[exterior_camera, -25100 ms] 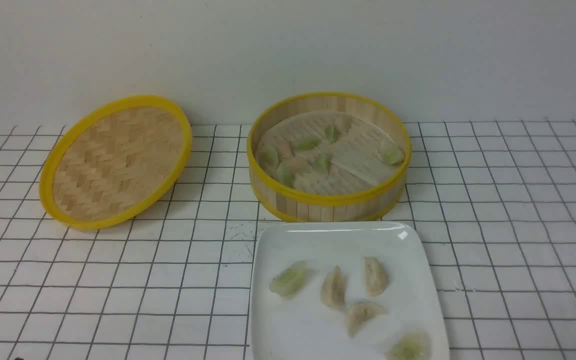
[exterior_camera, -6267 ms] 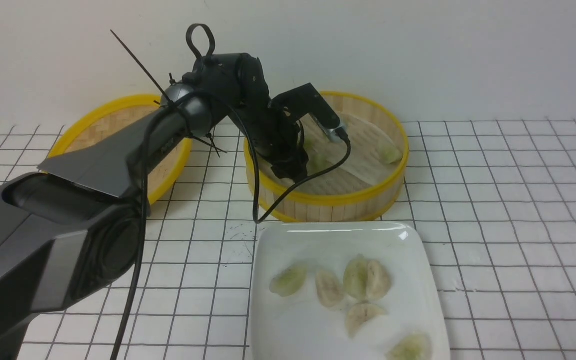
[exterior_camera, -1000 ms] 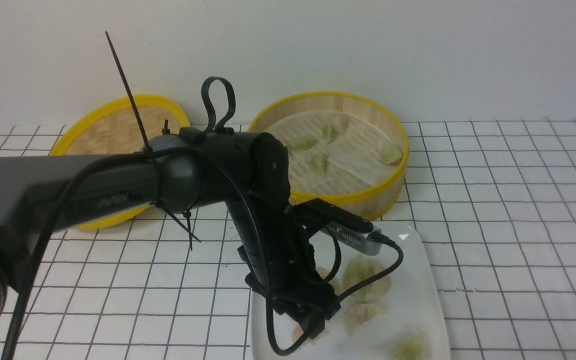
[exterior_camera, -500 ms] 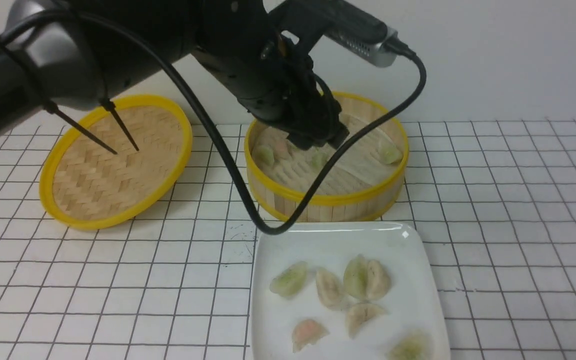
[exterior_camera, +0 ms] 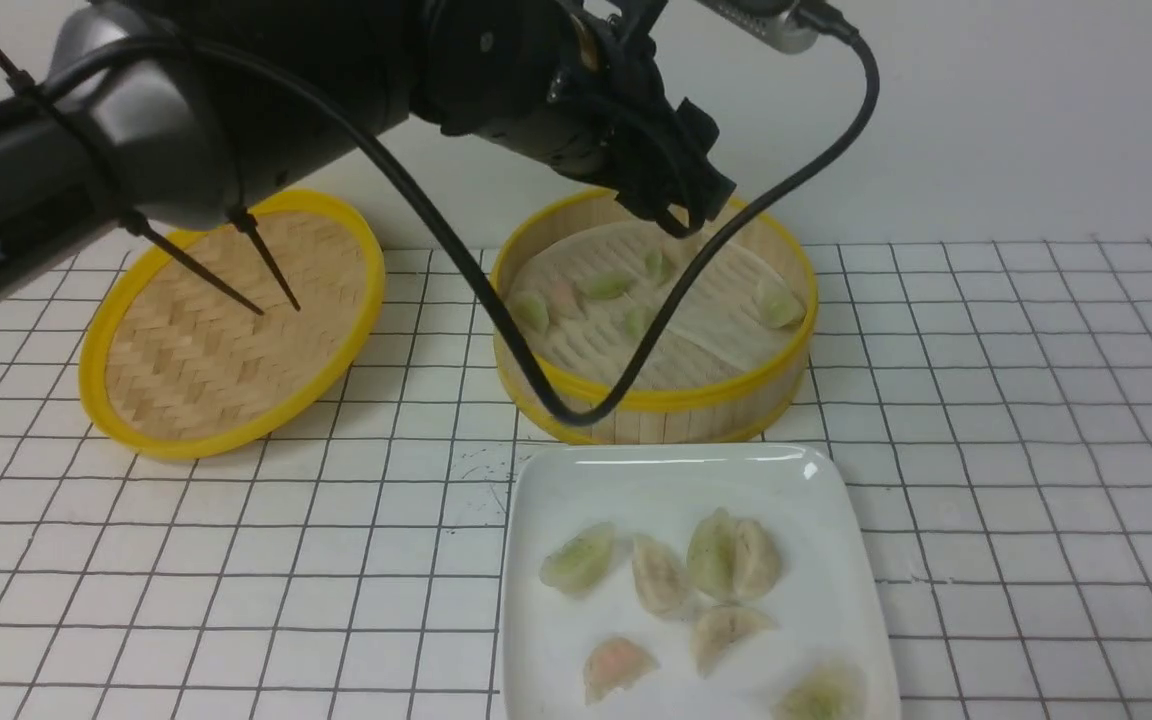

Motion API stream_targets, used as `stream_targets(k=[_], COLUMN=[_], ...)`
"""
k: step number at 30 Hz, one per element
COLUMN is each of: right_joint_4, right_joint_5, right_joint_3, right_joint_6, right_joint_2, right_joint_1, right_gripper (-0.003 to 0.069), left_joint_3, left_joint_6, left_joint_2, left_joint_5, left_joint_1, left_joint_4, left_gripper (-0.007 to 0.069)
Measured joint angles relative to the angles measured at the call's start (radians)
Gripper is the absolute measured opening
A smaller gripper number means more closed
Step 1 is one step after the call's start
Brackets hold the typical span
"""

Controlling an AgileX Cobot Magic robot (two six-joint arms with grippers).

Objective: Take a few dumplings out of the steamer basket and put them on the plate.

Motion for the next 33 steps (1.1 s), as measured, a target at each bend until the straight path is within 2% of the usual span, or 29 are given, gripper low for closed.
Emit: stream_targets(k=[5,9,13,14,16,19,23,28,31,33], right_joint_4=[0.000,0.000,0.000,0.000,0.000,0.000,0.000,0.000,0.000,0.000], right_joint_5=[0.000,0.000,0.000,0.000,0.000,0.000,0.000,0.000,0.000,0.000], right_joint_3=[0.000,0.000,0.000,0.000,0.000,0.000,0.000,0.000,0.000,0.000], right_joint_6=[0.000,0.000,0.000,0.000,0.000,0.000,0.000,0.000,0.000,0.000], right_joint_2=[0.000,0.000,0.000,0.000,0.000,0.000,0.000,0.000,0.000,0.000], right_joint_1=[0.000,0.000,0.000,0.000,0.000,0.000,0.000,0.000,0.000,0.000], right_gripper=[0.0192,0.0192,0.0192,0.0192,0.0192,0.0192,0.0192,0.0192,0.0192,0.0192], left_joint_3=[0.001,0.001,0.001,0.001,0.001,0.001,0.001,0.000,0.004,0.035], left_joint_6=[-0.005,-0.119,-0.366,-0.467,-0.538,-0.701,-0.879,-0.899,-0.835,-0.725], left_joint_2=[0.026,0.019,-0.004,-0.017,-0.034,-0.095,-0.171,-0.241,-0.251,-0.252], left_joint_5=[-0.007,0.026,0.106,0.131,0.151,0.201,0.275,0.453,0.526,0.542], left_joint_1=[0.000,0.016,0.061,0.082,0.098,0.120,0.125,0.130,0.130,0.130], left_joint_4=[0.109,0.336,0.506,0.571,0.634,0.854,1.019,1.057,1.049,1.012], left_gripper=[0.0403,0.0349,0.0307,0.0294,0.0282,0.0249,0.0232,0.0225,0.0225,0.0225])
